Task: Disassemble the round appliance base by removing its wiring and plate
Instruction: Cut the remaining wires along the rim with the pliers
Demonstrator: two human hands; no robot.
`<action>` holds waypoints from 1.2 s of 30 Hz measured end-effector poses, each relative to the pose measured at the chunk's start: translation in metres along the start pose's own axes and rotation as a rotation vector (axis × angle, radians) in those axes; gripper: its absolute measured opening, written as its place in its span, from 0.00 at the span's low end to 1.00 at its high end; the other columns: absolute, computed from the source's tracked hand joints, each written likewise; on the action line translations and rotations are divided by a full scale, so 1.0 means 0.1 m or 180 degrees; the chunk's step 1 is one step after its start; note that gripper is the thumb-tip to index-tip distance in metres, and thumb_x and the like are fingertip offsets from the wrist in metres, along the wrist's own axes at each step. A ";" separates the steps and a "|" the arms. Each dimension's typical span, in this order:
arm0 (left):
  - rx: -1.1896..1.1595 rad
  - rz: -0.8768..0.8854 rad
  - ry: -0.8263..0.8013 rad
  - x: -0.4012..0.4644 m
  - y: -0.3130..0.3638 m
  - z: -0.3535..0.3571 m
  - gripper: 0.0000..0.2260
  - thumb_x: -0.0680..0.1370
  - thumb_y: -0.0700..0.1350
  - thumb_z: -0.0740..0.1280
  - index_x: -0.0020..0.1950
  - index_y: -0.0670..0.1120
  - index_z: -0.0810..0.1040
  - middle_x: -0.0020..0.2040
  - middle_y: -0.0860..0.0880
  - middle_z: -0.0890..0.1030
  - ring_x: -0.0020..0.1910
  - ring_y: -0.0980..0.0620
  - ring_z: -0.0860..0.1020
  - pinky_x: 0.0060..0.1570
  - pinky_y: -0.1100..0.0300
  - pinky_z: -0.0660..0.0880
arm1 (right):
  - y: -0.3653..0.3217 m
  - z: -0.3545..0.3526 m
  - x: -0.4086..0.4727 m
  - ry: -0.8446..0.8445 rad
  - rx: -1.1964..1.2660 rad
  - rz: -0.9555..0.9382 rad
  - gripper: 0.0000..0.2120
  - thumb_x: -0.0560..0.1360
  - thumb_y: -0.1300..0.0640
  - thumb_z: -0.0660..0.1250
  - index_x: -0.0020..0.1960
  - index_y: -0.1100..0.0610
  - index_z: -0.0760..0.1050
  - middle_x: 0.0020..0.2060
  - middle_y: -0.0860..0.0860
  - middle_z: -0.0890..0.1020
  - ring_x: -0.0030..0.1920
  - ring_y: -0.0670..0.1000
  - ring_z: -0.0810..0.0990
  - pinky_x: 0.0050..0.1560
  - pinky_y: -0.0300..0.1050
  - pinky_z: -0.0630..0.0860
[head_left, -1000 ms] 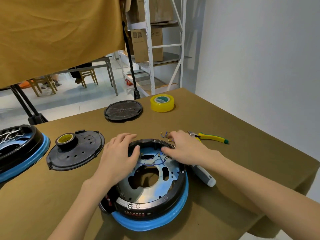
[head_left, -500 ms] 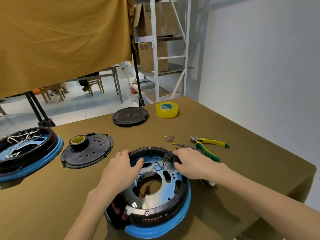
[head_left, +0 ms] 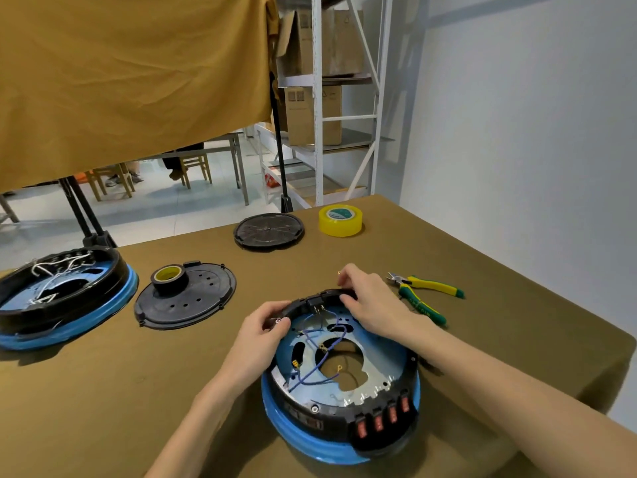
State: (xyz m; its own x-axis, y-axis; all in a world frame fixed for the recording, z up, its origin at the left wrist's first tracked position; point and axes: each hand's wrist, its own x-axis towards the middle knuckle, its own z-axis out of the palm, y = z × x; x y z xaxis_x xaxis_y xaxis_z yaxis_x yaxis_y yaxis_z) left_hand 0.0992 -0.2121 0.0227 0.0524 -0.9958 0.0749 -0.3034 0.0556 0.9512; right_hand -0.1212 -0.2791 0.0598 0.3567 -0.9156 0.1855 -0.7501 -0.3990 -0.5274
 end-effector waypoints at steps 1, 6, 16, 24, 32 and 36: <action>-0.0091 -0.0023 0.0224 -0.02 -0.02 0.00 0.08 0.84 0.43 0.64 0.58 0.54 0.80 0.52 0.52 0.83 0.47 0.61 0.83 0.40 0.68 0.78 | -0.05 -0.02 0.04 -0.0088 0.0087 -0.0116 0.09 0.80 0.60 0.67 0.58 0.55 0.71 0.54 0.54 0.80 0.55 0.55 0.78 0.57 0.54 0.76; -0.0040 0.0036 0.0367 0.01 -0.08 -0.05 0.08 0.82 0.44 0.68 0.61 0.54 0.79 0.57 0.55 0.81 0.57 0.59 0.79 0.49 0.67 0.76 | -0.25 0.11 0.00 0.0402 0.0090 -0.0361 0.01 0.78 0.57 0.68 0.47 0.53 0.76 0.45 0.49 0.77 0.47 0.50 0.75 0.49 0.47 0.74; -0.1040 -0.0159 -0.0099 -0.04 -0.14 0.03 0.14 0.85 0.41 0.60 0.64 0.51 0.82 0.59 0.51 0.85 0.58 0.49 0.84 0.57 0.54 0.78 | -0.33 0.19 -0.02 -0.0977 0.0761 0.0388 0.09 0.82 0.58 0.63 0.49 0.56 0.81 0.32 0.50 0.80 0.26 0.45 0.76 0.31 0.42 0.75; -0.1098 -0.0117 -0.0092 -0.01 -0.15 0.04 0.13 0.85 0.39 0.60 0.63 0.48 0.82 0.56 0.50 0.86 0.55 0.50 0.85 0.48 0.63 0.79 | -0.36 0.19 0.06 -0.1138 0.0925 0.0754 0.09 0.82 0.59 0.62 0.46 0.54 0.79 0.33 0.52 0.77 0.23 0.46 0.70 0.21 0.38 0.69; -0.1070 -0.0078 -0.0057 -0.01 -0.15 0.04 0.13 0.85 0.39 0.60 0.63 0.48 0.82 0.55 0.52 0.86 0.54 0.53 0.84 0.47 0.66 0.79 | -0.35 0.33 -0.18 -0.0411 -0.0694 -0.0268 0.10 0.84 0.52 0.55 0.50 0.55 0.71 0.43 0.54 0.78 0.42 0.59 0.76 0.39 0.52 0.72; -0.0994 -0.0034 -0.0050 -0.01 -0.17 0.03 0.13 0.84 0.38 0.60 0.62 0.48 0.82 0.54 0.52 0.86 0.53 0.53 0.84 0.46 0.67 0.78 | -0.32 0.23 -0.17 -0.0629 -0.0446 -0.0501 0.10 0.84 0.55 0.55 0.48 0.55 0.73 0.37 0.51 0.77 0.39 0.59 0.75 0.43 0.55 0.74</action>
State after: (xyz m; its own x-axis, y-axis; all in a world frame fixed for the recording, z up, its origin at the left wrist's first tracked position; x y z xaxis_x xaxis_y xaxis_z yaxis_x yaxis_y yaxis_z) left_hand 0.1016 -0.2118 0.0059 0.0386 -0.9973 0.0622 0.0040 0.0624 0.9980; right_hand -0.0906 -0.2493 0.0548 0.5662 -0.8200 0.0835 -0.7416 -0.5511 -0.3826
